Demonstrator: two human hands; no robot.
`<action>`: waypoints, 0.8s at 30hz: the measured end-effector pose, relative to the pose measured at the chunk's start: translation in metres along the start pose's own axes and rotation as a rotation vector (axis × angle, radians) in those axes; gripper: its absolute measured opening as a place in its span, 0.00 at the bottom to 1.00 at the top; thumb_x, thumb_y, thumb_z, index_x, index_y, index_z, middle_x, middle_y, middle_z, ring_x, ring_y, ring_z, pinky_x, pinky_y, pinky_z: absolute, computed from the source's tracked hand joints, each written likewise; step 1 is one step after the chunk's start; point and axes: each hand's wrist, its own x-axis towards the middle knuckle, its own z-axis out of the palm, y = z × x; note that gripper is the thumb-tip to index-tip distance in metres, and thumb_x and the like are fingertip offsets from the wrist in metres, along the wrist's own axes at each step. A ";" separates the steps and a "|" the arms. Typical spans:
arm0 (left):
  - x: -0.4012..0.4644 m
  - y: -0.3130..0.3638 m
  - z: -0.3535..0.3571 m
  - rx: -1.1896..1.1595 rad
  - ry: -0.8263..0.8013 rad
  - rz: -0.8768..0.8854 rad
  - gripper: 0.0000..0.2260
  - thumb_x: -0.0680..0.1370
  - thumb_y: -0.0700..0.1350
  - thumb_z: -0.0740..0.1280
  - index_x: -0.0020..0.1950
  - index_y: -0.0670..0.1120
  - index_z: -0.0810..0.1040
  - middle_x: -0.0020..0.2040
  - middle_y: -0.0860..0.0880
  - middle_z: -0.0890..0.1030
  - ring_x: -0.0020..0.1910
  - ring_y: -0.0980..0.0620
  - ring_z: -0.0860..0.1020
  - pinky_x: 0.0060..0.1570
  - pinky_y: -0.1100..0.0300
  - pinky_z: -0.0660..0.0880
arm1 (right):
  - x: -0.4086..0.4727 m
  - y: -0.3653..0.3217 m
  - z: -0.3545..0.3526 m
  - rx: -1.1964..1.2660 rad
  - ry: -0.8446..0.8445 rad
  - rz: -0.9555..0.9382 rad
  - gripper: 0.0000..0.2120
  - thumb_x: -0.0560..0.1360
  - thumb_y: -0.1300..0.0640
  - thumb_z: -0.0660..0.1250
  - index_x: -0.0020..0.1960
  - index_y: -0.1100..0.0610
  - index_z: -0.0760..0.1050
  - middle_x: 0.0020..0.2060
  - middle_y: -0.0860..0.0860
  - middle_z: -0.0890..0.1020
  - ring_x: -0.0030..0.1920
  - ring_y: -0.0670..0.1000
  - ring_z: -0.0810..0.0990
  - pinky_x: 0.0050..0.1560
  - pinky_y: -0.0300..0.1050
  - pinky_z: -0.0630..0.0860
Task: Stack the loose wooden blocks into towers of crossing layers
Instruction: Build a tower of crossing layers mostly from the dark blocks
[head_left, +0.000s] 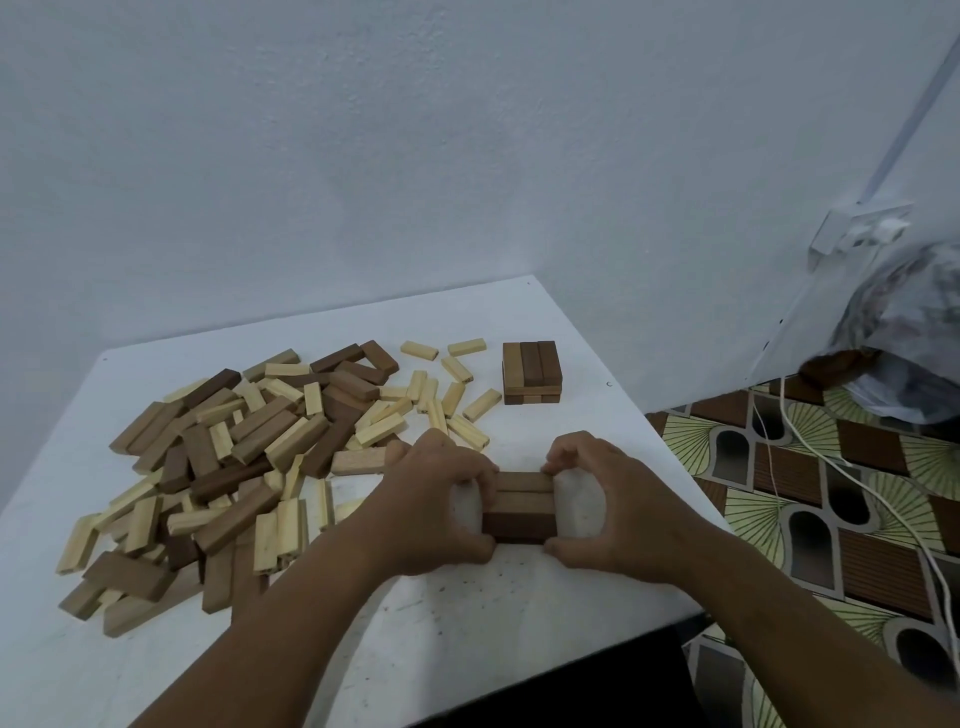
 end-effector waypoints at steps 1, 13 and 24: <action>0.000 0.000 0.000 0.002 -0.012 -0.011 0.15 0.61 0.64 0.70 0.43 0.67 0.70 0.58 0.60 0.75 0.58 0.56 0.67 0.62 0.49 0.61 | -0.001 0.000 0.001 0.007 0.009 0.002 0.32 0.61 0.39 0.76 0.59 0.40 0.65 0.56 0.34 0.73 0.58 0.39 0.72 0.57 0.36 0.73; 0.000 0.000 -0.003 -0.079 0.018 -0.012 0.23 0.62 0.59 0.75 0.49 0.62 0.66 0.56 0.64 0.73 0.57 0.56 0.68 0.59 0.53 0.67 | 0.004 0.002 0.000 0.066 0.031 0.000 0.31 0.60 0.44 0.80 0.56 0.42 0.66 0.54 0.36 0.74 0.58 0.42 0.73 0.59 0.46 0.75; 0.064 0.002 -0.026 -0.513 0.310 -0.026 0.27 0.60 0.44 0.78 0.46 0.53 0.63 0.56 0.57 0.82 0.55 0.51 0.78 0.52 0.50 0.77 | 0.062 0.005 -0.054 0.157 0.195 0.012 0.30 0.63 0.54 0.79 0.53 0.39 0.63 0.56 0.37 0.78 0.62 0.37 0.72 0.55 0.27 0.67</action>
